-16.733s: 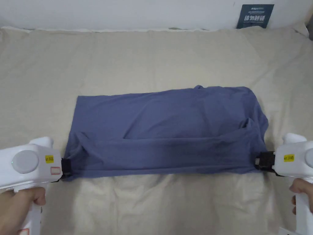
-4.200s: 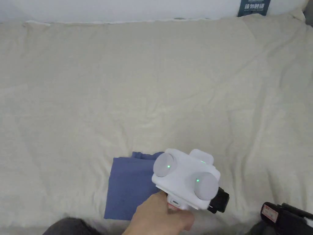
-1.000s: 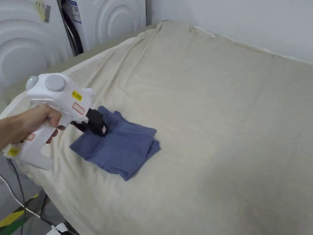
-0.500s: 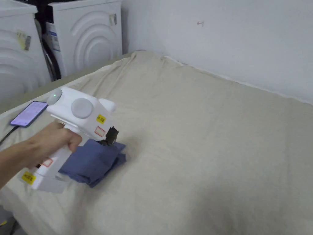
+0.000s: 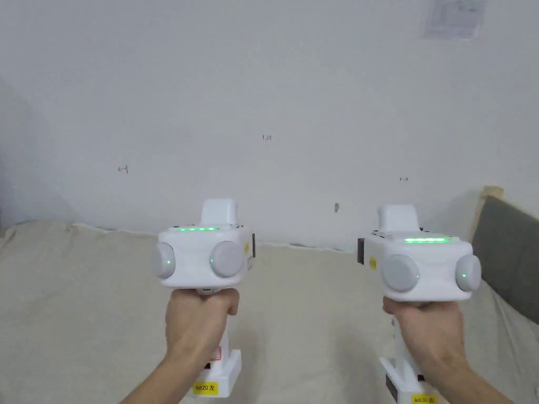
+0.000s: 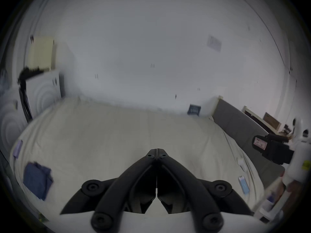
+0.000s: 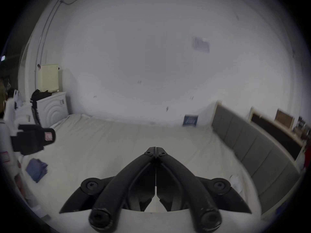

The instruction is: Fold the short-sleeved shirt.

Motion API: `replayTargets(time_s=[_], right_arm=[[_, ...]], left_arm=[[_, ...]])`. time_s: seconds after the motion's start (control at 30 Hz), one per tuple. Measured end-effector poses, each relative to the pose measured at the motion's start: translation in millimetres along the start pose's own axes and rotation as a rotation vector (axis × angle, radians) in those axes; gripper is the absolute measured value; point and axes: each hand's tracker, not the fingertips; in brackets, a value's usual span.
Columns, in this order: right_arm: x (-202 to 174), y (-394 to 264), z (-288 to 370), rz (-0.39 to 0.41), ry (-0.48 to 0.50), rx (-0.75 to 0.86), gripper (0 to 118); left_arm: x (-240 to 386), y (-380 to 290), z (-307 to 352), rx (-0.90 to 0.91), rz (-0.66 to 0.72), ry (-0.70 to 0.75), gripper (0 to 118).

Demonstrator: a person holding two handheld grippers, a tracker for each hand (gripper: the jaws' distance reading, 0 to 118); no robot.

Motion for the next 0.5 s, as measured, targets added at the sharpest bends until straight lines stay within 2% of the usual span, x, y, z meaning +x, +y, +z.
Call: replayTargets(time_s=[0.07,0.1,0.17,0.3,0.5], right_arm=[[6,12,3,0.028,-0.054,0.041,0],[10,17,6,0.013,-0.069,0.041,0],[25,27,9,-0.035,-0.051,0.047,0],[42,41,12,-0.018,-0.087,0.065,0],[54,48,20,-0.063,-0.047,0.075,0]], left_arm=[[10,18,2,0.084,-0.036,0.075,0],[9,26,4,0.072,-0.037,0.034,0],[14,40,7,0.064,-0.08,0.013,0],[20,59,15,0.094,-0.11,0.04,0],[20,70,24,0.135,-0.101,0.019,0]])
